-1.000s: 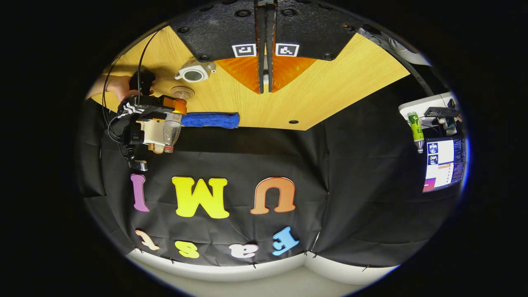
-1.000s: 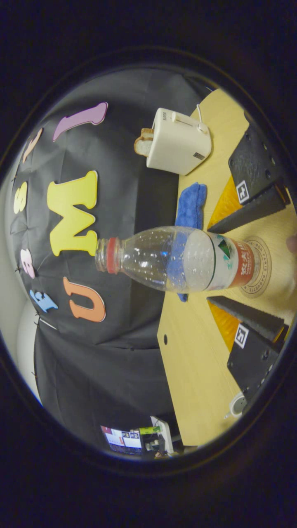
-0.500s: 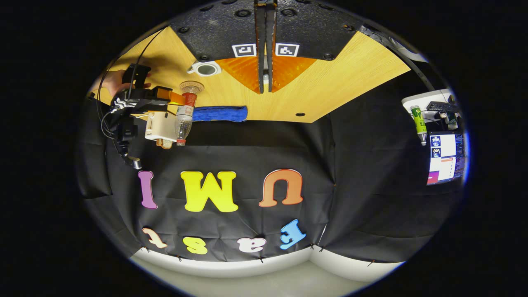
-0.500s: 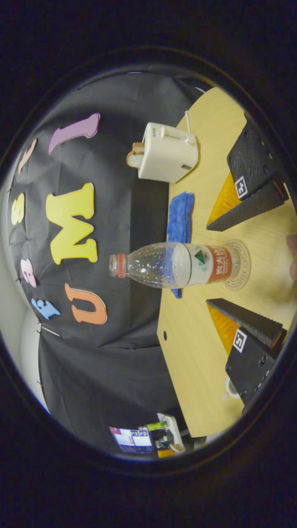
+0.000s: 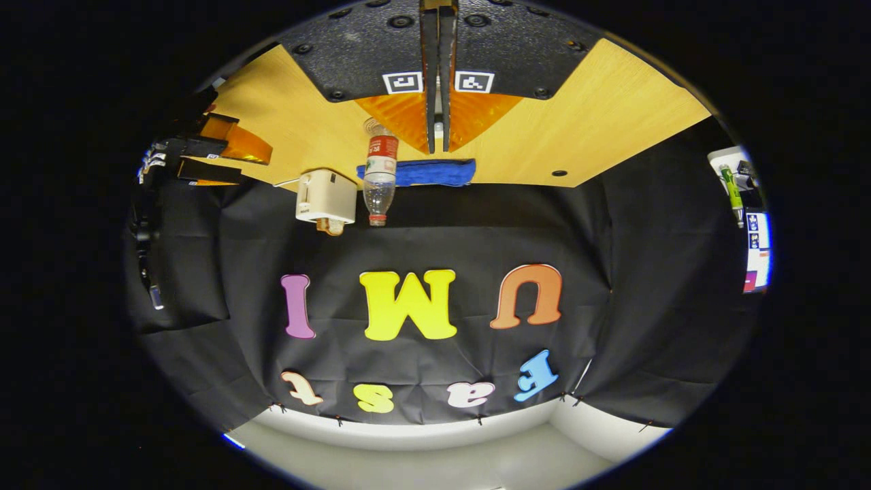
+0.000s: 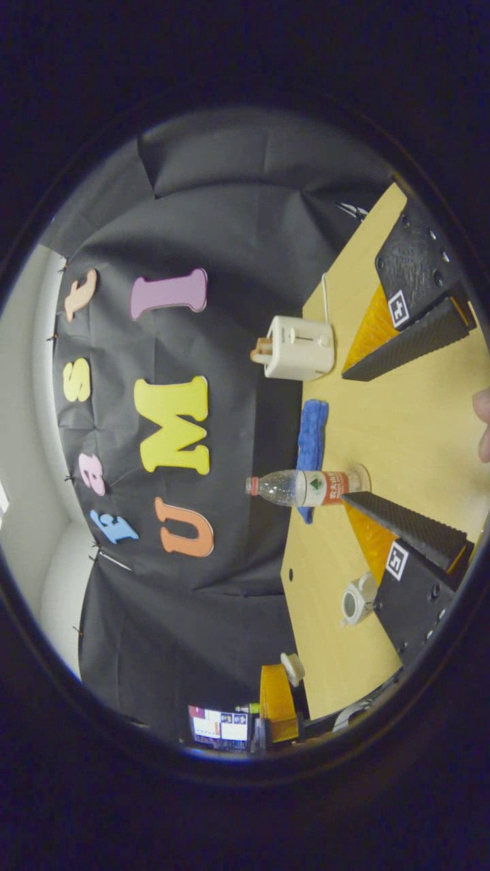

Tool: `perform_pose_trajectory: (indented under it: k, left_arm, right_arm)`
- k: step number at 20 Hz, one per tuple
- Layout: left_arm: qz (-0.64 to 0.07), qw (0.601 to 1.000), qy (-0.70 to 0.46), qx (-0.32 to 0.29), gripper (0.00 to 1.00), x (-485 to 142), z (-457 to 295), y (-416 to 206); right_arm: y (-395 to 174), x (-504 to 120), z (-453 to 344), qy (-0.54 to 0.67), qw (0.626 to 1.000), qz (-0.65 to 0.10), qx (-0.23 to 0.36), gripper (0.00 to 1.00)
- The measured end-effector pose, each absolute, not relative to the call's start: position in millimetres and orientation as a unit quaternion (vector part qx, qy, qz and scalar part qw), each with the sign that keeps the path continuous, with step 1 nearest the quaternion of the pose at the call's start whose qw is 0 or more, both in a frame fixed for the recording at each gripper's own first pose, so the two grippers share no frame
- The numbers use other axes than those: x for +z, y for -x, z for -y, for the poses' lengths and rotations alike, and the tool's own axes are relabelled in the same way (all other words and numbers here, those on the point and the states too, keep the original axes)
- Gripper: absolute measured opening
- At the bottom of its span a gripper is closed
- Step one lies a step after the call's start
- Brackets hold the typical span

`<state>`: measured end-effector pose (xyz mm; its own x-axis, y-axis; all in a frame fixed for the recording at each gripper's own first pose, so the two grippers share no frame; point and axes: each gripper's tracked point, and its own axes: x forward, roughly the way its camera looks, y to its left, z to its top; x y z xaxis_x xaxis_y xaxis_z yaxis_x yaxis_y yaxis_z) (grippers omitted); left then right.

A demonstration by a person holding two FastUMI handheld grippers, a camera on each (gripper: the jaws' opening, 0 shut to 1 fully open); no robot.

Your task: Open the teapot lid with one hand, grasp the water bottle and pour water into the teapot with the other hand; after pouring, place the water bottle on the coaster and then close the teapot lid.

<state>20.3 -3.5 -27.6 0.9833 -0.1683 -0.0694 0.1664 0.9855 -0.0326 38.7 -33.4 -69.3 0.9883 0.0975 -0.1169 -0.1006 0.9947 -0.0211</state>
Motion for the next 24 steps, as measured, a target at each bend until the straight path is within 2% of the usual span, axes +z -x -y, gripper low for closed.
perform_pose_trajectory:
  k: [7,16,17,18,19,24]
  left_arm:
    - [-0.05,0.995,0.035,-0.081,0.04,-48,19,-46]
    - [-0.099,0.992,0.037,-0.063,0.03,-100,2,-70]
    - [-0.102,0.992,0.033,-0.063,0.03,-104,3,-71]
    - [-0.105,0.992,0.028,-0.062,0.04,-107,2,-72]
    - [-0.107,0.992,0.025,-0.061,0.04,-110,2,-74]
    - [-0.115,0.991,0.016,-0.062,0.03,-119,6,-76]
  right_arm:
    - [-3,-74,84,0.028,0.999,-0.037,0.004,0.96]
    - [-5,-117,144,-0.006,0.994,-0.085,-0.062,0.98]
    - [-4,-121,148,-0.009,0.994,-0.091,-0.067,0.95]
    - [-3,-125,151,-0.01,0.993,-0.096,-0.071,0.98]
    - [-3,-128,152,-0.011,0.992,-0.1,-0.074,0.95]
    - [0,-127,155,-0.006,0.992,-0.097,-0.077,0.95]
